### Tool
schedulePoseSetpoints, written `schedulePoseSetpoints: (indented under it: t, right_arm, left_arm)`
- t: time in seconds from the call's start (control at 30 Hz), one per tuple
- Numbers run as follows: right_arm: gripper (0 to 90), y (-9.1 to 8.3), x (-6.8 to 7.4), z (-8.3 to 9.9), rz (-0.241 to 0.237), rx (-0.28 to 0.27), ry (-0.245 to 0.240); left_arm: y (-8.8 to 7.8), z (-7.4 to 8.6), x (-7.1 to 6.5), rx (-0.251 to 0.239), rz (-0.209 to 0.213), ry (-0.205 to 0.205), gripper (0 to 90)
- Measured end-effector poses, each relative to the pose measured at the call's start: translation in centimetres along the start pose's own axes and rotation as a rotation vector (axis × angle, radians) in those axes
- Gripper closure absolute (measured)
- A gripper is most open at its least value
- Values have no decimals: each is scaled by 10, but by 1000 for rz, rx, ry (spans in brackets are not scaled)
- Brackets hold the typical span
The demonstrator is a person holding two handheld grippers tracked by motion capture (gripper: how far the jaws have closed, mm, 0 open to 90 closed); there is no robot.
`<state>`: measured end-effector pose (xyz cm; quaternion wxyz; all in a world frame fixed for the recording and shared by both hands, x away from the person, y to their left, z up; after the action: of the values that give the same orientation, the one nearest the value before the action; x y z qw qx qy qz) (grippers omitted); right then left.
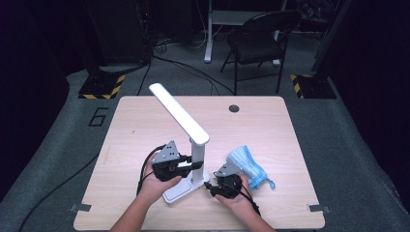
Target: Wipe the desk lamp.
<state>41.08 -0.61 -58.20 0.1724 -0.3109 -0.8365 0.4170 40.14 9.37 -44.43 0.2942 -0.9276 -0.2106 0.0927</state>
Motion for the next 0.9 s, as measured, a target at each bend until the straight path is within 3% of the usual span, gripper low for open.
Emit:
schedulePoseSetpoints:
  t: [0.03,0.2,0.23,0.3,0.67,0.8,0.9]
  right_arm:
    - [441,0,-2,0,4,-5,30]
    - [452,-1,-12,-2,27,-17,62]
    - [450,-2,-11,-1,16,-15,73]
    - [447,-5,-10,-3,4,-33,78]
    - [417,-23,-9,-23,-5,-105,68]
    - [406,-25,-9,-32,-26,-126,79]
    - [408,-26,-8,-37,-24,-137,70]
  left_arm:
    - [2,-1,0,4,-18,2,709]
    - [11,-8,4,-15,-53,-15,707]
    - [15,-10,5,-28,-61,-34,705]
    - [18,-13,7,-24,-73,-34,705]
    - [35,-26,10,-18,-51,-59,660]
    - [35,-26,9,-22,-36,-72,595]
    - [28,-22,10,-14,-37,-58,563]
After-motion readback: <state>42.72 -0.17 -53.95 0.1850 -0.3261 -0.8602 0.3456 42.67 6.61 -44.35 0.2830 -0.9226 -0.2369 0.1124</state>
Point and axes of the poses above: each handheld gripper's, and its own axes: y roughly forward along the jaws, z roughly out of its underside, x roughly to its left, the point moved 9 cm from there along y, roughly forward along the jaws, and after that the axes turned 14 degrees about x, right-handed, at the moved point
